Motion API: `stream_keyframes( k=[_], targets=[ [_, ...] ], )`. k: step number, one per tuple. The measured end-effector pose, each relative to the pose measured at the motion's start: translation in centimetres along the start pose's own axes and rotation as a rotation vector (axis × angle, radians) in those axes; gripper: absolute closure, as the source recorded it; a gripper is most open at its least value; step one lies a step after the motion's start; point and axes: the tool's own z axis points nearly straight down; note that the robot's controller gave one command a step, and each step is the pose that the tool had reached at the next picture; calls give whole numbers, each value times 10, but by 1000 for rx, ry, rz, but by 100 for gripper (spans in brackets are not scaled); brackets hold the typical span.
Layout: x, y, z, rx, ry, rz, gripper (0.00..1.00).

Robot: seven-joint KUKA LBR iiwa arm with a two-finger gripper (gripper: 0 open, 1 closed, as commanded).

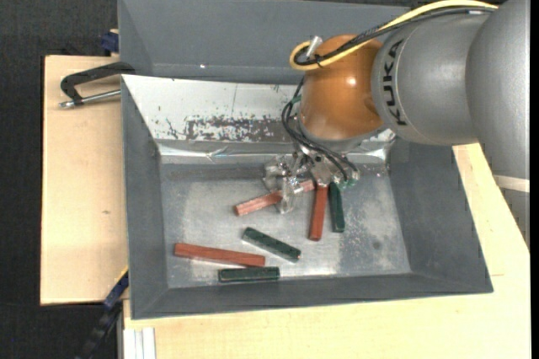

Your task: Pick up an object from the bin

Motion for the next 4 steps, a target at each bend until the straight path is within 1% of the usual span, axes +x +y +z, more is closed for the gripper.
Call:
stream_keyframes(
  k=[2, 4],
  targets=[
    [-1, 0, -10, 1, -2, 0, 100],
    [0, 1, -26, -1, 3, 0, 100]
  ],
)
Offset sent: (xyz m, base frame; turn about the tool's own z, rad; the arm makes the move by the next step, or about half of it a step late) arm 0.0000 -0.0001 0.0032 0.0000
